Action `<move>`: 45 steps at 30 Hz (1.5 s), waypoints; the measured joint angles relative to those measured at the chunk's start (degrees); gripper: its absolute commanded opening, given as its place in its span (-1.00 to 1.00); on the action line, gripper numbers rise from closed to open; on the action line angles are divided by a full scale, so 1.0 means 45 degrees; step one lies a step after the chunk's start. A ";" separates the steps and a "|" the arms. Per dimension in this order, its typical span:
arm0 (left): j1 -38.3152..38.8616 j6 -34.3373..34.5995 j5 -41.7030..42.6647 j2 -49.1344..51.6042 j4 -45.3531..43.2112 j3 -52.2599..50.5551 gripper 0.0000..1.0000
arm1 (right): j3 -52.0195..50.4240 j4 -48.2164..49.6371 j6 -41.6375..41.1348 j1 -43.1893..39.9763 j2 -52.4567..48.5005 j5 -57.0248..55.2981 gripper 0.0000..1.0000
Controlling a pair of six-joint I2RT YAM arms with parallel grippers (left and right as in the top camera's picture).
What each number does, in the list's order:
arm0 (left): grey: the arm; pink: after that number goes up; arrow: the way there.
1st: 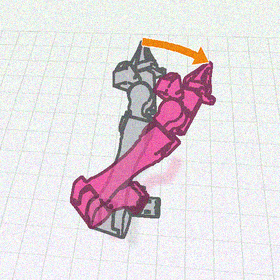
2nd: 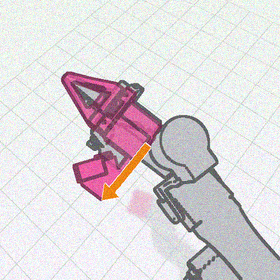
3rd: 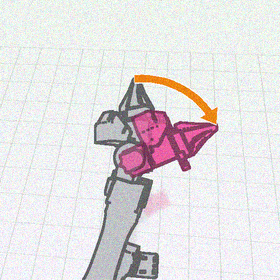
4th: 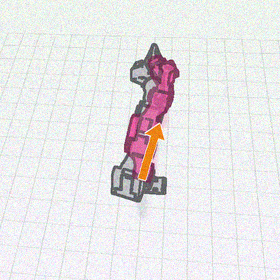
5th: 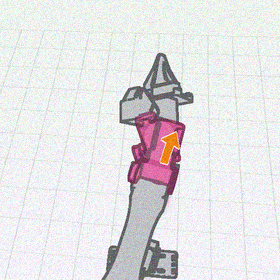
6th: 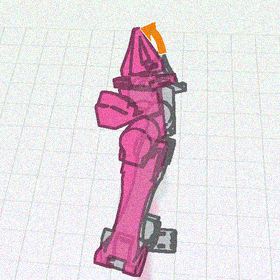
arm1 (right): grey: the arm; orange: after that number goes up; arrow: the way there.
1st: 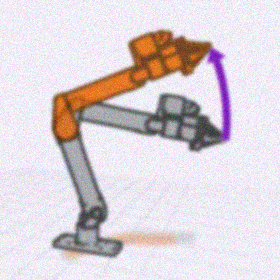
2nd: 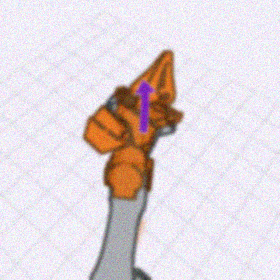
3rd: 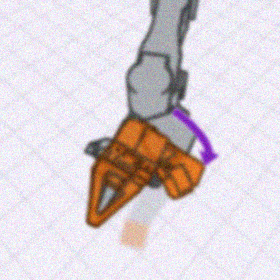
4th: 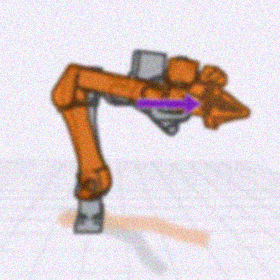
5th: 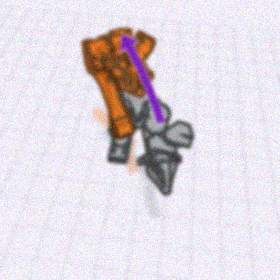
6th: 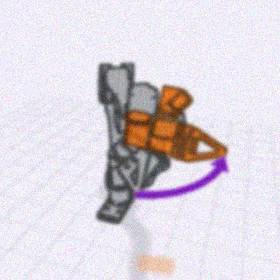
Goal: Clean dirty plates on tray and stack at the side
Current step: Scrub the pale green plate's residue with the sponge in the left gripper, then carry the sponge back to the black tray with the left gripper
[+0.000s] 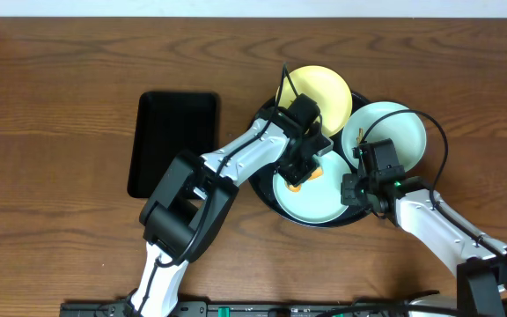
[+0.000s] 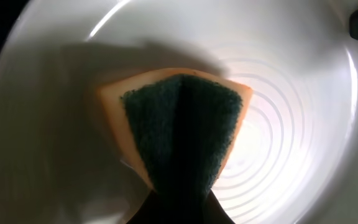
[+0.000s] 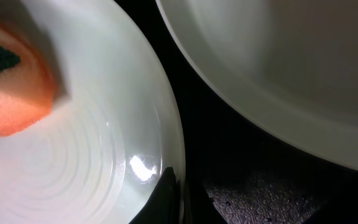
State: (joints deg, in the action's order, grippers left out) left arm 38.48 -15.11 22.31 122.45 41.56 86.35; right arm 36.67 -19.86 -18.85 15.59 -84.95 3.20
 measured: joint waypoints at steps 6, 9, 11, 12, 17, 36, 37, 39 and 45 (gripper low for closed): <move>0.0000 0.0000 0.0656 -0.0311 -0.0442 -0.0733 -0.85 | 0.0000 0.0000 0.0000 0.0000 0.0000 0.0000 -0.98; 0.0000 0.0000 0.1341 -0.0321 -0.0398 -0.0869 -0.85 | -0.0005 0.0000 0.0000 0.0000 0.0000 0.0000 -0.98; 0.0000 0.0000 0.1817 -0.0321 -0.0350 -0.0962 -0.86 | -0.0005 0.0000 0.0000 0.0000 0.0000 0.0000 -0.98; 0.0000 0.0005 0.2035 -0.0306 -0.0335 -0.1001 -0.85 | 0.0000 0.0000 0.0000 0.0000 0.0000 0.0000 -0.98; -0.0005 0.0015 0.2749 -0.0282 -0.0287 -0.1107 -0.85 | -0.0005 0.0000 0.0000 0.0000 0.0000 0.0000 -0.98; -0.3861 0.3458 0.8704 -0.5833 -0.1948 -0.0607 -0.85 | -0.0005 0.0010 0.0000 0.0000 0.0000 0.0005 -0.98; -0.4114 0.3517 0.8733 -0.5829 -0.1758 -0.0607 -0.85 | -0.0005 0.0015 0.0000 0.0000 0.0000 0.0005 -0.98; -0.4609 0.3682 0.8587 -0.5761 -0.1190 -0.0617 -0.85 | -0.0005 0.0010 0.0000 0.0000 0.0000 0.0005 -0.97; -0.5717 0.3793 0.4138 -0.5741 0.1185 -0.0636 -0.85 | -0.0049 -0.0053 0.0097 0.0000 0.0000 0.0010 -0.51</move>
State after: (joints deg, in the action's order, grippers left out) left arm 12.75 1.96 40.93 96.62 46.89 83.48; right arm 36.45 -20.10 -18.41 15.59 -84.95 3.25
